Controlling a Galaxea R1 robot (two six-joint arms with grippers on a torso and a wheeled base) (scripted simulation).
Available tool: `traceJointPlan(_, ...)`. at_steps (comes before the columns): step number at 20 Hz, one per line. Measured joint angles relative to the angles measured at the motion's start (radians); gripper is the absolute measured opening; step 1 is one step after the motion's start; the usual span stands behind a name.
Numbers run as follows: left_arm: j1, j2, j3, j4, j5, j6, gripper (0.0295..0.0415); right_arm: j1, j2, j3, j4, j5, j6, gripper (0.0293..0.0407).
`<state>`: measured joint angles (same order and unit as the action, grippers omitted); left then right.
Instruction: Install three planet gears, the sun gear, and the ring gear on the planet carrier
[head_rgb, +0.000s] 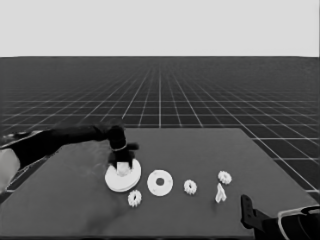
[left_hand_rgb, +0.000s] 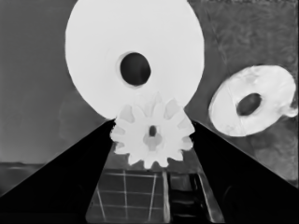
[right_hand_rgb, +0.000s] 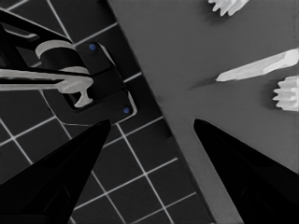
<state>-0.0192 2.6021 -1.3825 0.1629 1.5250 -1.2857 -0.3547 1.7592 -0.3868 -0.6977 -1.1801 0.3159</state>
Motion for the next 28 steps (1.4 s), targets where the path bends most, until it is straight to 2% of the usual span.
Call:
traceJointPlan(2, -0.003, 0.297, -0.241, -0.011, 0.000, 0.004, 0.0312, 0.000, 0.000, 0.000, 0.000, 0.000, 0.000, 0.0385)
traceJointPlan(4, -0.003, 0.402, -0.382, -0.016, -0.008, 0.050, 0.0312, 0.000, 0.000, 0.000, 0.000, 0.000, 0.000, 0.0385)
traceJointPlan(8, -0.002, 0.451, -0.464, -0.019, -0.012, 0.081, 0.0312, 0.000, 0.000, 0.000, 0.000, 0.000, 0.000, 0.0385)
traceJointPlan(10, 0.093, 0.475, -0.535, 0.067, -0.055, 0.121, 0.0312, 0.000, 0.000, 0.000, 0.000, 0.000, 0.000, 0.0385)
traceJointPlan(12, 0.127, 0.488, -0.574, 0.093, -0.074, 0.141, 0.0312, 0.000, 0.000, 0.000, 0.000, 0.000, 0.000, 0.0385)
traceJointPlan(18, 0.141, 0.496, -0.595, 0.106, -0.085, 0.152, 0.0312, 0.000, 0.000, 0.000, 0.000, 0.000, 0.000, 0.0385)
traceJointPlan(20, 0.141, 0.496, -0.596, 0.106, -0.085, 0.152, 0.0371, 0.000, 0.000, 0.000, 0.000, 0.000, 0.000, 0.0385)
traceJointPlan(21, 0.141, 0.496, -0.596, 0.106, -0.085, 0.153, 0.0381, 0.000, 0.000, 0.000, 0.000, 0.000, 0.000, 0.0385)
traceJointPlan(23, 0.141, 0.496, -0.596, 0.107, -0.085, 0.153, 0.0384, 0.000, 0.000, 0.000, 0.000, 0.000, 0.000, 0.0385)
traceJointPlan(28, 0.141, 0.496, -0.596, 0.107, -0.086, 0.153, 0.0385, 0.000, 0.000, 0.000, 0.000, 0.000, 0.000, 0.0385)
